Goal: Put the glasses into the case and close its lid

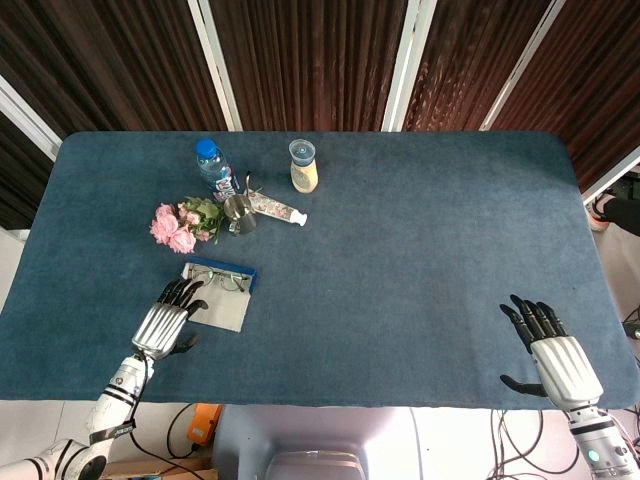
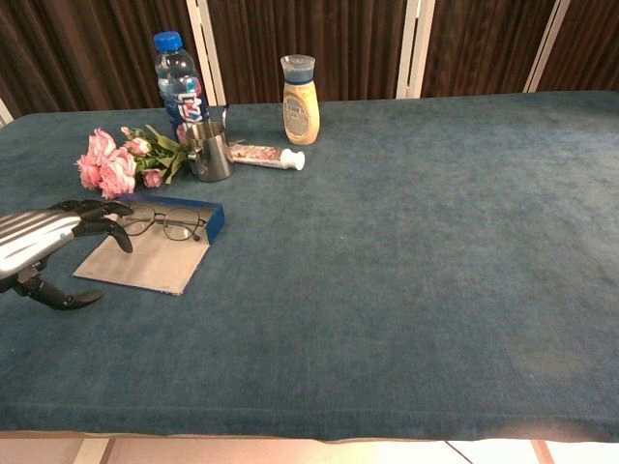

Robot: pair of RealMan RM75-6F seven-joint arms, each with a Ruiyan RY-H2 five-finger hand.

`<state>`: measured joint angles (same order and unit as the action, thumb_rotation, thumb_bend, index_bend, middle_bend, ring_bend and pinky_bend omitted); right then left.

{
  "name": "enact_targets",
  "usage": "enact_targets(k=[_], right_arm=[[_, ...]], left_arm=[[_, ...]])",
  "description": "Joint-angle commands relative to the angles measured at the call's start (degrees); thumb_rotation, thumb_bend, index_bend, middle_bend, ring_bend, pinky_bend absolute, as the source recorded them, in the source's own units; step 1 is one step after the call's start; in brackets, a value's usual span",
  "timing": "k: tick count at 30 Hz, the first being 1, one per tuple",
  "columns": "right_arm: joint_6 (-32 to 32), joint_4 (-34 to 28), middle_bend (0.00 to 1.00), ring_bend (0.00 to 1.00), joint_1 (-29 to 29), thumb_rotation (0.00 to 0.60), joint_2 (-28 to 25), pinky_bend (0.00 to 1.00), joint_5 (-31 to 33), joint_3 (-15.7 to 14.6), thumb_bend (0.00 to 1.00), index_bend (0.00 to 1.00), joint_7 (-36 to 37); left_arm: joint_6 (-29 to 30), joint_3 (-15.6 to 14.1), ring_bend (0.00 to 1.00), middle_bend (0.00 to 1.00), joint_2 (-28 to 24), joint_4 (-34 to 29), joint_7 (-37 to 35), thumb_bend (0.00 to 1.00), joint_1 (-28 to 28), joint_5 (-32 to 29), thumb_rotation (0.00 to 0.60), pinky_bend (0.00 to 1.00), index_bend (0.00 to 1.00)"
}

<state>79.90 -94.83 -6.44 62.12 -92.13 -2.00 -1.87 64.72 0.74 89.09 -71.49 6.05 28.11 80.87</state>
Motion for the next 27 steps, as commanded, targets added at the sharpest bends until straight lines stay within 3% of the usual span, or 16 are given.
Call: enact_targets(k=[1,27], right_arm=[[0.0,0.0,0.00,0.00,0.0,0.600,0.0,0.00,0.1,0.0,0.25,0.00,0.0],[-0.1,0.0,0.00,0.00,0.0,0.600,0.3,0.00,0.6,0.3,0.25,0.00,-0.6]], left_arm=[[-0.5,0.4,0.00,0.05,0.6,0.8,-0.3,0.28,0.0,-0.4,0.600,0.02,0.33],[-6.5,2.7,0.00,0.05,1.8,3.1,1.0,0.28,2.1,-3.9,0.600,0.03,0.37]])
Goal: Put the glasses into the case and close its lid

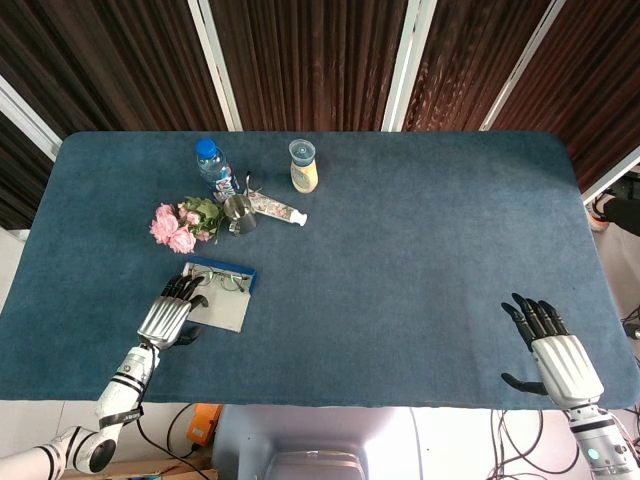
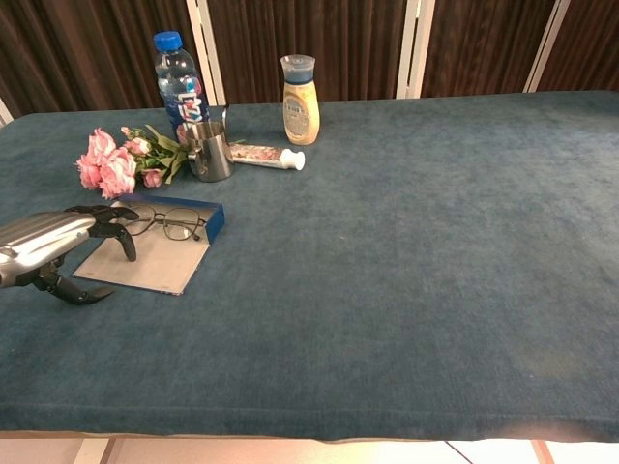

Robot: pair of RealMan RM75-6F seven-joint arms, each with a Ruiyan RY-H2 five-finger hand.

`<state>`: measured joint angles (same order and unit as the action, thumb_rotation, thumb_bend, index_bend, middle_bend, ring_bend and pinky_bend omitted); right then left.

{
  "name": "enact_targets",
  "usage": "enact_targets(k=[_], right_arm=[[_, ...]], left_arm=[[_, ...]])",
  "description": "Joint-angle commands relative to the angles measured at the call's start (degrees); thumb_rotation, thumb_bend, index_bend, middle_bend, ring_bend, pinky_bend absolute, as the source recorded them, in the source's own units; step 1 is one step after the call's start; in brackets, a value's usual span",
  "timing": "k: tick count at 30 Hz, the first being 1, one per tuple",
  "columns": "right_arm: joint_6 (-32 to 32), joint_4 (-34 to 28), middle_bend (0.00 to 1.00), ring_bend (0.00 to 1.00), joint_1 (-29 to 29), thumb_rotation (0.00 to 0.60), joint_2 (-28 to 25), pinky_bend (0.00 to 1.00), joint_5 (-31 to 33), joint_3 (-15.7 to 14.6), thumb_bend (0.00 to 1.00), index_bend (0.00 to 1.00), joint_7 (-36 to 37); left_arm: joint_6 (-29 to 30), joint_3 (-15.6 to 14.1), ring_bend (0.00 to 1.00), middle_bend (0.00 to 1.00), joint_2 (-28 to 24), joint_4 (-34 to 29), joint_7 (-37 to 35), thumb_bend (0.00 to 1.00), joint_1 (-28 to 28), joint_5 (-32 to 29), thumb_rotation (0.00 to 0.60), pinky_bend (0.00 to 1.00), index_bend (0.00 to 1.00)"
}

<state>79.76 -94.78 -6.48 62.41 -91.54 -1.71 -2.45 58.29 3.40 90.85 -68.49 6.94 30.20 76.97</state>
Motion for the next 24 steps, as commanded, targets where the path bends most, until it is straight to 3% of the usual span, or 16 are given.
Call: enact_targets(k=[1,24], right_arm=[[0.0,0.0,0.00,0.00,0.0,0.600,0.0,0.00,0.0,0.0,0.25,0.00,0.0],[0.1,0.0,0.00,0.00,0.0,0.600,0.2,0.00,0.1,0.1,0.25,0.00,-0.3]], left_arm=[[-0.1,0.0,0.00,0.05,0.1,0.2,0.2,0.28,0.1,0.0,0.600,0.03,0.37],[-2.7,0.0,0.00,0.05,-1.2,-1.4,3.9,0.28,0.7,-2.0,0.600,0.03,0.31]])
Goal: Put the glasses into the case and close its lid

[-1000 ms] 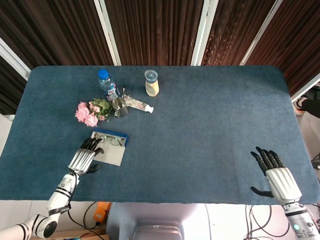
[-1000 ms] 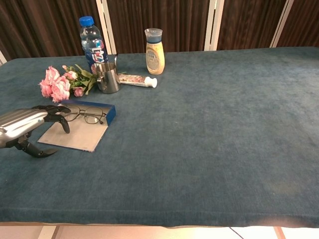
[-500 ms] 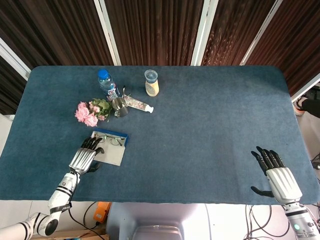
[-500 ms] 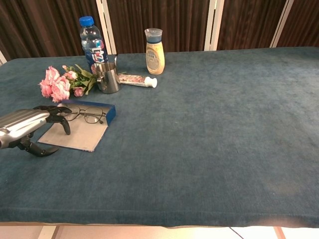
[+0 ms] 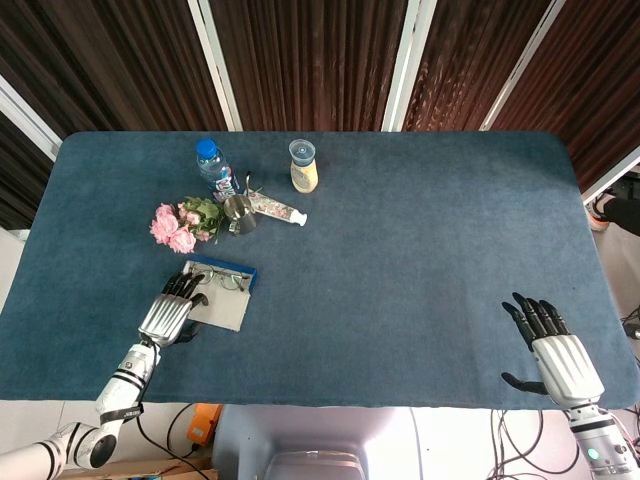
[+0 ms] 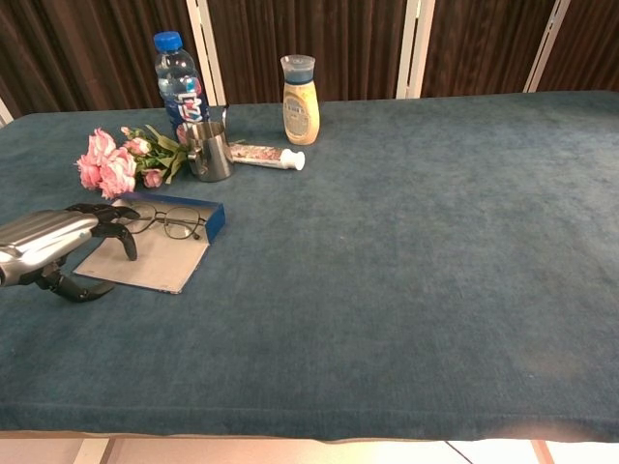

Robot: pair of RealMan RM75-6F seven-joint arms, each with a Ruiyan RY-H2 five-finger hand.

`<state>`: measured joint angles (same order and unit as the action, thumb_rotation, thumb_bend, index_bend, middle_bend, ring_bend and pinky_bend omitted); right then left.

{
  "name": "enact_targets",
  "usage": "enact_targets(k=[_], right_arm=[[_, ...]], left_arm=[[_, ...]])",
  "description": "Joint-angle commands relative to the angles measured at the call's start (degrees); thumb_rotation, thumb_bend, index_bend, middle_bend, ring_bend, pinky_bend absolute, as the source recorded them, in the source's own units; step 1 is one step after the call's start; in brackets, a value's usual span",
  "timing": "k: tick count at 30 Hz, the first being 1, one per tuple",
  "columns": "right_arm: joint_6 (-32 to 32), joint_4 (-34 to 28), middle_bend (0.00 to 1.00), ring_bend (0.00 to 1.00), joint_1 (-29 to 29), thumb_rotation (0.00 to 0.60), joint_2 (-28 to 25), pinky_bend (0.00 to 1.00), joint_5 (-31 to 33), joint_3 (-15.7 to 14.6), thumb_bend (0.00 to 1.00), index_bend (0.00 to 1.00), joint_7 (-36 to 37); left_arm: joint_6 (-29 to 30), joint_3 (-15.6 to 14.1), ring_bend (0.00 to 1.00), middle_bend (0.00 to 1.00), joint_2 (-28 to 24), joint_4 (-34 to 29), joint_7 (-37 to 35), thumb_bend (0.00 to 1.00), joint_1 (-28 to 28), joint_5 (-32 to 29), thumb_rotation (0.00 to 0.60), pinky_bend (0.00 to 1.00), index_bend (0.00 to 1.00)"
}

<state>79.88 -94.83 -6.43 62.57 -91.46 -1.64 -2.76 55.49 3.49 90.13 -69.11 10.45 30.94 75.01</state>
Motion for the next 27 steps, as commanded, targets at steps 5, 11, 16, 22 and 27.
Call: enact_targets(k=[5,11,16,22,27], right_arm=[[-0.1,-0.1,0.00,0.00,0.0,0.600,0.0,0.00,-0.2,-0.1,0.25,0.00,0.0],[0.2,-0.1,0.00,0.00,0.0,0.600,-0.1,0.00,-0.4,-0.1,0.25,0.00,0.3],[0.3,-0.1,0.00,0.00,0.1,0.600,-0.1,0.00,-0.5,-0.1,0.25,0.00,0.4],[0.3,-0.1,0.00,0.00,0.1,0.600,-0.2,0.00,-0.5,-0.2,0.25,0.00,0.5],[0.5,-0.2,0.00,0.00,0.1,0.600,-0.2,0.00,-0.6,-0.2,0.25,0.00,0.6]], left_arm=[[0.0,-0.3,0.00,0.04,-1.5,-2.3,1.5,0.28,-0.1,-0.3,0.600,0.03,0.28],[-0.7,-0.3,0.00,0.04,-1.7,-2.8,2.4,0.28,0.1,-1.1,0.600,0.03,0.27],[-0.7,-0.4,0.00,0.04,-1.6,-2.7,2.8,0.28,0.2,-1.1,0.600,0.03,0.27],[-0.9,0.3,0.00,0.04,-0.9,-2.2,4.3,0.27,1.0,-1.5,0.600,0.04,0.30],[-1.2,0.3,0.00,0.04,-0.1,-1.5,6.1,0.27,1.4,-2.2,0.600,0.05,0.32]])
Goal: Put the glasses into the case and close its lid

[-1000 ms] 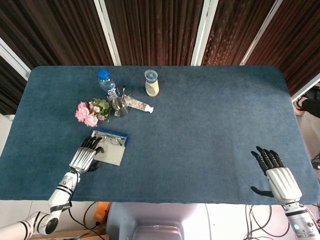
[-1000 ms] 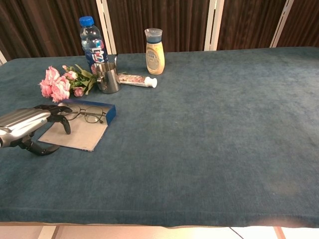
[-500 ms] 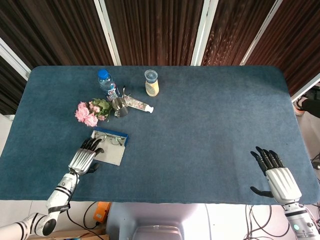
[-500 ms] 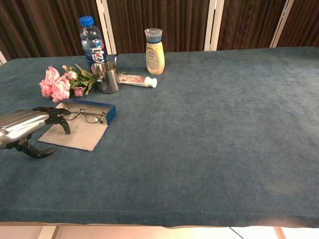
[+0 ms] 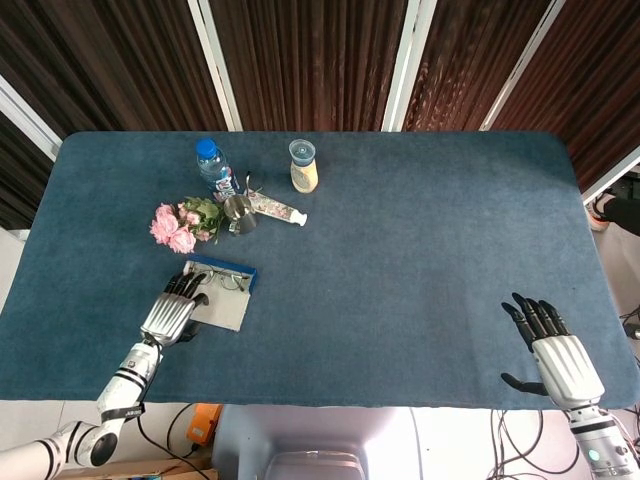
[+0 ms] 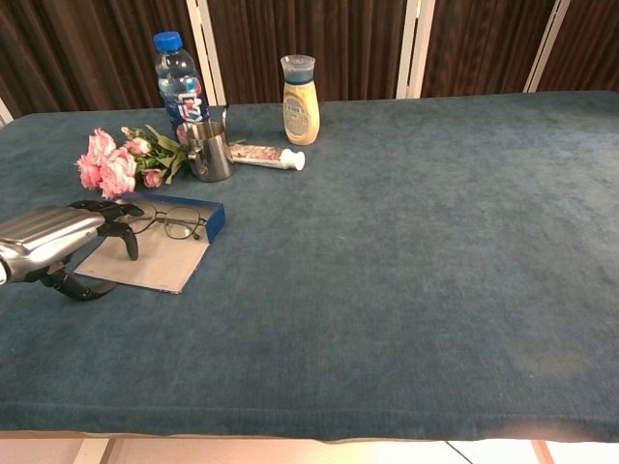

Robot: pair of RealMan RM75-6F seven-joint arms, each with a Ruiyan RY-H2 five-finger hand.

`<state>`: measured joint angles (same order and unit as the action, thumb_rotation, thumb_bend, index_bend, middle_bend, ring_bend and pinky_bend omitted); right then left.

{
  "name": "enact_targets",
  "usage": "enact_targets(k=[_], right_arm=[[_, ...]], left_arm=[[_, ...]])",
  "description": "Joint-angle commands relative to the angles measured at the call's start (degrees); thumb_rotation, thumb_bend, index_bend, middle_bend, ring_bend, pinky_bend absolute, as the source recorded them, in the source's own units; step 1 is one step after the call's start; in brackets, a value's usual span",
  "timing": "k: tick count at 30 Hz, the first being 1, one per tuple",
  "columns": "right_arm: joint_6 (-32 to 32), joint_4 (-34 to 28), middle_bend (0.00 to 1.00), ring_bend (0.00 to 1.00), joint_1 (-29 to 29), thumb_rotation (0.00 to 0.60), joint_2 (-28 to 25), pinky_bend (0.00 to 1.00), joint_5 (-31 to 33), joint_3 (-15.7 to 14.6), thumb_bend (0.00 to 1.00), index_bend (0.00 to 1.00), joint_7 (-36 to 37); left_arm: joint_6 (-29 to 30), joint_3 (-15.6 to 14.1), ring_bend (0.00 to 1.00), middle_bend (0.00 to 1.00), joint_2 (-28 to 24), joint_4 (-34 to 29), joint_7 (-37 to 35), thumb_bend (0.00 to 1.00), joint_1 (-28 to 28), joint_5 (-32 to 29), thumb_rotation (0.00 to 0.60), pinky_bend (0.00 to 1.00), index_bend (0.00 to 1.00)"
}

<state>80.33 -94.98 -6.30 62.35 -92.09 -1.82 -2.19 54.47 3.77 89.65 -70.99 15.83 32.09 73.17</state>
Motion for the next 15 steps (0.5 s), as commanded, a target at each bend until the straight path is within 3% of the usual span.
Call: enact_targets(k=[1,15], right_arm=[[0.1,0.0,0.00,0.00,0.0,0.600,0.0,0.00,0.0,0.0,0.25,0.00,0.1],[0.3,-0.1,0.00,0.00,0.1,0.600,-0.1,0.00,-0.1,0.0,0.25,0.00,0.0]], left_arm=[[-0.3,0.0,0.00,0.04,0.5,0.4,1.0,0.27,0.2,-0.5,0.600,0.05,0.32],[-0.4,-0.4,0.00,0.04,-0.6,-1.0,1.9,0.27,0.2,-1.2,0.600,0.06,0.28]])
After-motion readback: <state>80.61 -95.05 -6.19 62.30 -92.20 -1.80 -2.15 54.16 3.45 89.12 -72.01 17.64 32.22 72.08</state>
